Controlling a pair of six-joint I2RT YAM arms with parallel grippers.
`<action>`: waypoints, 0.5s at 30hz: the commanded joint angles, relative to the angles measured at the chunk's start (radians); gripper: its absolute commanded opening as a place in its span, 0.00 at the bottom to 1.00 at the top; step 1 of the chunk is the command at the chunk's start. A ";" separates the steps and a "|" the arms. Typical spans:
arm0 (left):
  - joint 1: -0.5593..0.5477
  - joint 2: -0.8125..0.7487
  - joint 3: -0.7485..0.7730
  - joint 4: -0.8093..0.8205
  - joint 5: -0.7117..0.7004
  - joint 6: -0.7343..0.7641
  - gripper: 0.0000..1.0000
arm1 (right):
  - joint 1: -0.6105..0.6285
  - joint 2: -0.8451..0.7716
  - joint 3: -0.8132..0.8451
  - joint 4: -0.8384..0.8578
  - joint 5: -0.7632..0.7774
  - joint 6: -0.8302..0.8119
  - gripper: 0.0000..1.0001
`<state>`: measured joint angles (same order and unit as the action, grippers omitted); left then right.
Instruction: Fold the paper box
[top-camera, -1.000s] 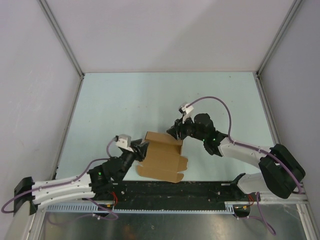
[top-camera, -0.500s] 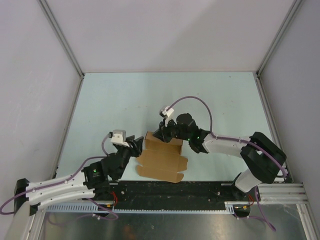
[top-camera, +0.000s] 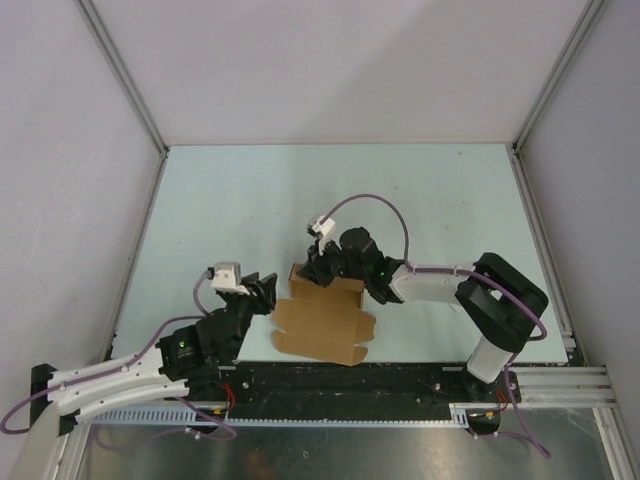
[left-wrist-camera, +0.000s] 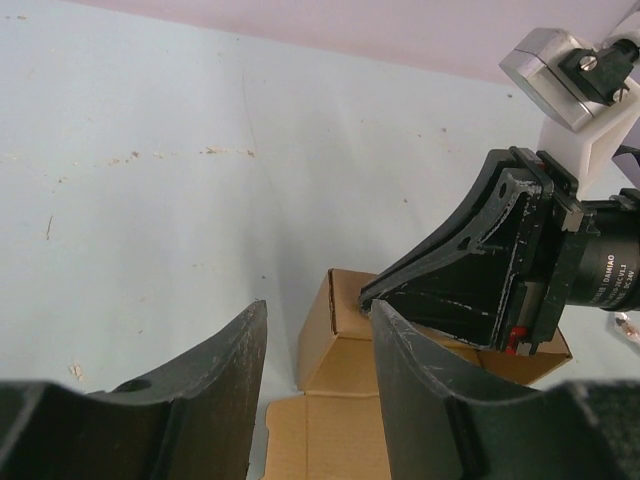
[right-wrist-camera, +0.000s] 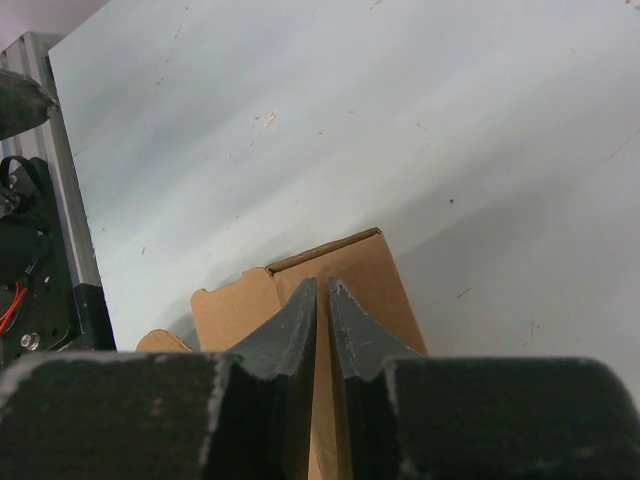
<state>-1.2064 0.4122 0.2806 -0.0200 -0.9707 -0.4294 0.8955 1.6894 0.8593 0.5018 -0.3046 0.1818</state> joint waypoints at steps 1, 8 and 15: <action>0.007 -0.026 0.005 -0.015 -0.034 -0.017 0.51 | 0.017 0.018 0.041 0.024 -0.002 -0.011 0.13; 0.007 -0.038 -0.003 -0.024 -0.037 -0.020 0.51 | 0.037 0.035 0.040 -0.002 0.016 -0.027 0.13; 0.007 -0.030 0.005 -0.035 -0.046 -0.019 0.52 | 0.028 -0.040 0.041 -0.011 0.025 -0.031 0.15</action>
<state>-1.2057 0.3824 0.2806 -0.0498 -0.9871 -0.4370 0.9276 1.7035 0.8684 0.5014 -0.2962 0.1711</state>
